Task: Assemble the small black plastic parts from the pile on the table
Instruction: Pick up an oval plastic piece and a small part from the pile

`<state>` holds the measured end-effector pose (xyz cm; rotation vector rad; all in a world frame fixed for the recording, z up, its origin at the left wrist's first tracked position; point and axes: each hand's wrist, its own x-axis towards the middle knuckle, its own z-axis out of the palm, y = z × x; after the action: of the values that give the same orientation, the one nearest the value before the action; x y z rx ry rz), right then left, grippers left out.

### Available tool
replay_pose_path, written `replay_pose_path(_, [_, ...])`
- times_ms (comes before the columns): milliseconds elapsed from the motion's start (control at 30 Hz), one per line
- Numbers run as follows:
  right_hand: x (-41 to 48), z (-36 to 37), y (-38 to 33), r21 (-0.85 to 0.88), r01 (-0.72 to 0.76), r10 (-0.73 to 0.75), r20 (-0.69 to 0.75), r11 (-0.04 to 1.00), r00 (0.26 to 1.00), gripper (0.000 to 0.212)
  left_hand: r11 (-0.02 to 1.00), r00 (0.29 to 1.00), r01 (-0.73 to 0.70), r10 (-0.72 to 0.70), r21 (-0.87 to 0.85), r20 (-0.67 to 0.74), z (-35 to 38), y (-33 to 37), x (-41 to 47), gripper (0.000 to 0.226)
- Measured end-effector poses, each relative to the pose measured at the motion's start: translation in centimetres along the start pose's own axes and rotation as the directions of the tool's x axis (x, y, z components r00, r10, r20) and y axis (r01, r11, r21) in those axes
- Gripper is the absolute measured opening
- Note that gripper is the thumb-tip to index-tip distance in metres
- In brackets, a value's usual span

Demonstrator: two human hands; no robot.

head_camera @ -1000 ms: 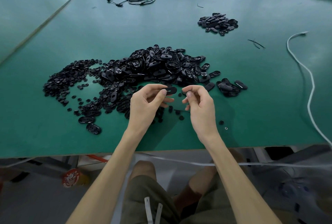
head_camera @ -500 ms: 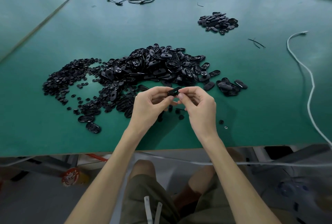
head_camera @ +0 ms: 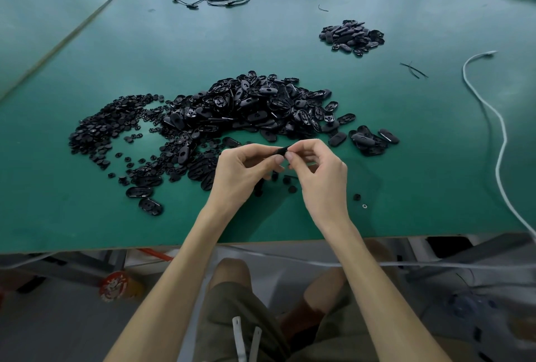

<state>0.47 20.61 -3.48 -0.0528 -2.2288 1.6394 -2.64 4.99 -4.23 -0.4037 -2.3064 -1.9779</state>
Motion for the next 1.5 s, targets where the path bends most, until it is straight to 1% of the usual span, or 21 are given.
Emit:
replay_pose_path(233, [0.1,0.0,0.0,-0.050,0.036,-0.035,0.016,0.998,0.999,0.013,1.000,1.000,0.009,-0.009,0.005,0.002,0.1,0.2,0.0,0.015])
replay_pose_path(433, [0.2,-0.1,0.0,-0.044,0.044,-0.045,-0.015,0.998,0.999,0.009,0.998,0.999,0.017,-0.014,-0.058,0.040,0.1,0.4,-0.1,0.011])
replay_pose_path(500, [0.3,-0.2,0.0,-0.007,0.021,-0.021,-0.021,1.000,1.000,0.011,0.997,0.999,0.025,-0.021,-0.075,0.049,0.1,0.5,-0.1,0.011])
replay_pose_path(600, [0.4,-0.3,0.1,0.083,-0.040,0.041,-0.012,0.996,0.999,0.019,0.995,0.999,0.028,-0.024,-0.099,0.044,0.0,0.5,0.0,0.012])
replay_pose_path(700, [0.5,-0.4,0.2,0.203,-0.098,0.093,0.034,0.974,0.995,0.015,0.993,0.998,0.042,-0.036,-0.106,0.052,-0.1,0.4,0.0,0.010])
replay_pose_path(767, [0.5,-0.5,0.3,0.243,-0.108,0.101,0.042,0.964,0.994,0.015,0.995,0.998,0.043,-0.038,-0.095,0.055,-0.1,0.3,0.0,0.014])
replay_pose_path(1000, [0.4,-0.4,0.7,0.315,-0.096,0.085,0.050,0.944,0.995,0.010,0.995,0.998,0.043,-0.038,-0.095,0.058,-0.3,0.4,0.0,0.016])
replay_pose_path(1233, [0.4,-0.3,0.9,0.330,-0.099,0.088,0.049,0.939,0.995,0.008,0.995,0.997,0.065,-0.060,-0.080,0.057,-0.3,0.5,0.0,0.021])
replay_pose_path(1367, [0.5,-0.3,1.0,0.319,-0.105,0.093,0.050,0.942,0.994,0.007,0.995,0.997,0.061,-0.057,-0.082,0.052,-0.1,0.7,0.0,0.018])
replay_pose_path(1500, [0.5,-0.3,0.9,0.301,-0.103,0.086,0.068,0.948,0.994,0.007,0.997,0.996,0.044,-0.039,-0.069,0.080,-0.1,0.8,0.0,0.013])
